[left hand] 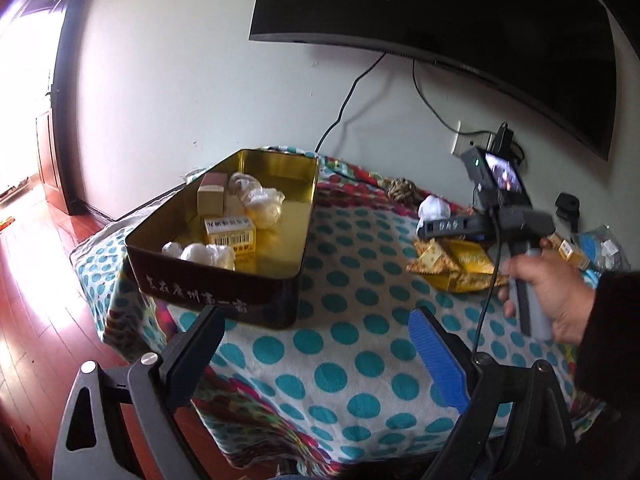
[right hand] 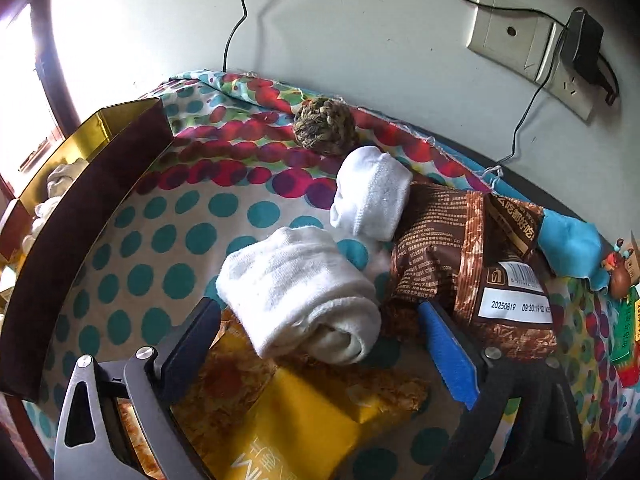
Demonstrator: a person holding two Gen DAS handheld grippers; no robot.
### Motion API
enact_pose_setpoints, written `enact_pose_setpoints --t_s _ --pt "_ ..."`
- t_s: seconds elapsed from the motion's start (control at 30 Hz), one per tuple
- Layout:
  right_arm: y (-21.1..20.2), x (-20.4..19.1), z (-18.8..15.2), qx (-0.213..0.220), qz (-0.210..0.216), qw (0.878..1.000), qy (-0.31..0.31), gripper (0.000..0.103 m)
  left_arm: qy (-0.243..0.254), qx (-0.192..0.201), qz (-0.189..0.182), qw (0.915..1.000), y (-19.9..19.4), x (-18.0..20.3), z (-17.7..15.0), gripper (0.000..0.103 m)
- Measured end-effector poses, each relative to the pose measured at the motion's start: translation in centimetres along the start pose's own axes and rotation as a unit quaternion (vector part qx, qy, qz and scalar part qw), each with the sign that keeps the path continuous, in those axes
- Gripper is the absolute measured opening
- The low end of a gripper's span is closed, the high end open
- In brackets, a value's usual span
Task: Organize objects
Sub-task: 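Grasp the rolled white towel on the bed with the right gripper, then carry the white towel over the gold tin and open the right gripper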
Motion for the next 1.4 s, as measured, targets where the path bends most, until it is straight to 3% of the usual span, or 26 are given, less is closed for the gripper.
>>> enact_pose_setpoints --t_s 0.17,0.23,0.27,0.33,0.47,0.6,0.9,1.1,1.4 --pt "0.4 -0.5 -0.5 0.020 0.002 1.000 0.001 0.093 -0.005 0.001 -0.007 1.0000 0.0 -0.2 0.2 0.096" --pt "0.3 -0.9 -0.5 0.026 0.007 1.000 0.000 0.070 -0.007 0.003 -0.009 0.9999 0.0 -0.2 0.2 0.096" --pt "0.0 -1.2 -0.3 0.029 0.009 1.000 -0.001 0.040 -0.008 0.002 -0.009 0.9999 0.0 -0.2 0.2 0.096" --pt "-0.5 -2.0 0.1 0.035 -0.007 0.999 -0.015 0.032 -0.007 -0.002 -0.004 1.0000 0.1 -0.3 0.1 0.096" --pt "-1.7 -2.9 0.6 0.043 -0.006 0.998 -0.049 0.029 -0.009 0.000 -0.002 1.0000 -0.1 -0.2 0.1 0.096" --pt "-3.9 -2.6 1.4 0.063 -0.003 0.997 -0.048 0.029 0.000 0.001 0.001 1.0000 -0.1 0.2 0.1 0.096" --pt "-6.0 -3.6 2.1 0.065 -0.003 0.997 -0.049 0.029 0.008 -0.006 0.018 0.9998 -0.3 0.3 -0.1 0.096" --pt "-7.0 -8.4 2.3 0.066 0.027 0.995 -0.067 0.029 -0.013 0.004 0.042 0.9990 -0.8 -1.2 0.2 0.096" --pt "-6.0 -20.2 0.5 0.046 0.078 0.984 -0.152 0.029 -0.042 0.000 0.057 0.9975 -0.6 -3.2 0.0 0.096"
Point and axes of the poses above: each gripper's, at about its wrist camera, not at the fingertips, and y roughly the way its jaws point, x to its right, z to its top, the point moved 5 cm from there along y, roughly the way its jaws point, and after that the axes turned 11 degrees about y, right-handed, at the moved point
